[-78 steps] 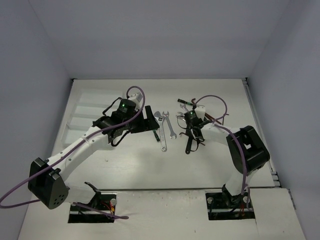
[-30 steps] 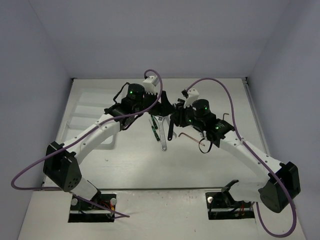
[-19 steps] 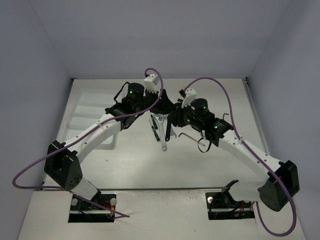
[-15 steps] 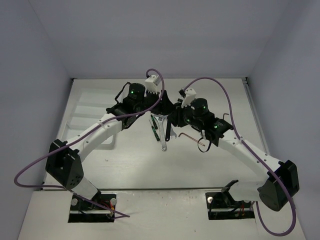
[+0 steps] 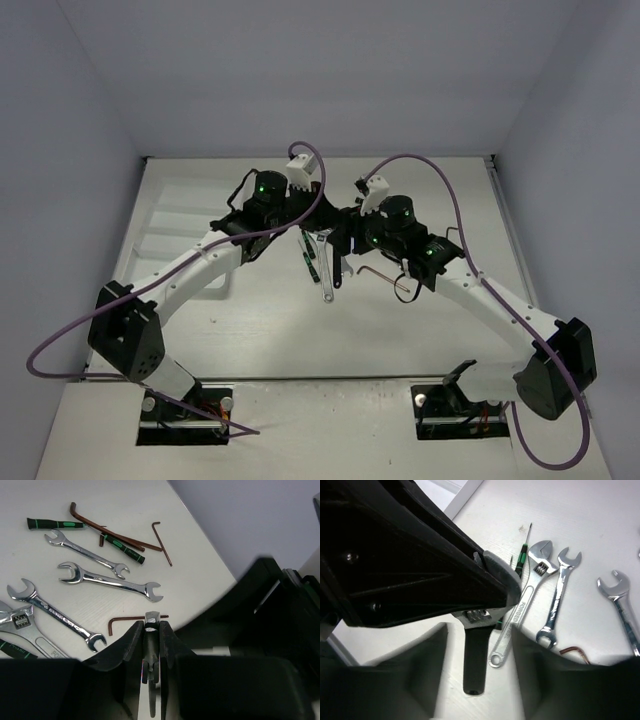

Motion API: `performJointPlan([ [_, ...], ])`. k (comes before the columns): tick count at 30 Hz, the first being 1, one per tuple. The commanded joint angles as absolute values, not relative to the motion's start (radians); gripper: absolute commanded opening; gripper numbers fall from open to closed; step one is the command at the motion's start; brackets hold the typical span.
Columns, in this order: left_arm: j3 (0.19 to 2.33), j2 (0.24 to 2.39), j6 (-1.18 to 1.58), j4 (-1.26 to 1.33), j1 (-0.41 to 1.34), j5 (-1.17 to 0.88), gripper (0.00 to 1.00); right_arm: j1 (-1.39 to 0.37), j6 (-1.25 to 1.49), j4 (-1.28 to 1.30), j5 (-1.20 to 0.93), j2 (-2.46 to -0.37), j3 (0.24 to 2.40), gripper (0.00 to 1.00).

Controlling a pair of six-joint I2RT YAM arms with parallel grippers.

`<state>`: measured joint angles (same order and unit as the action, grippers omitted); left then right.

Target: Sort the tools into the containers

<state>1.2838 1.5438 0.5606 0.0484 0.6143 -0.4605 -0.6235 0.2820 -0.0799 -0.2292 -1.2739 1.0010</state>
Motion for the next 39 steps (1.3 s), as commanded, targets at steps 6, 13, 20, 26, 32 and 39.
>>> performJointPlan([
  [6,0.991,1.220,0.731,0.162,0.254,-0.270,0.00,-0.628,0.307,-0.140,-0.222,-1.261,1.055,0.85],
  [13,0.884,1.064,0.727,0.002,-0.018,-0.126,0.00,-0.622,0.313,-0.115,-0.195,-1.231,1.016,0.87],
  [20,0.794,1.060,0.864,0.019,-0.222,-0.057,0.00,-0.621,0.313,-0.078,-0.213,-1.168,0.965,0.86],
  [26,0.690,1.080,1.016,0.137,-0.355,-0.051,0.00,-0.621,0.285,-0.060,-0.216,-1.082,0.913,0.86],
  [32,0.659,1.109,1.002,0.157,-0.368,-0.028,0.00,-0.620,0.263,-0.045,-0.194,-1.027,0.851,0.86],
  [39,0.619,1.148,0.983,0.105,-0.393,0.010,0.34,-0.620,0.257,-0.038,-0.170,-1.023,0.823,0.87],
])
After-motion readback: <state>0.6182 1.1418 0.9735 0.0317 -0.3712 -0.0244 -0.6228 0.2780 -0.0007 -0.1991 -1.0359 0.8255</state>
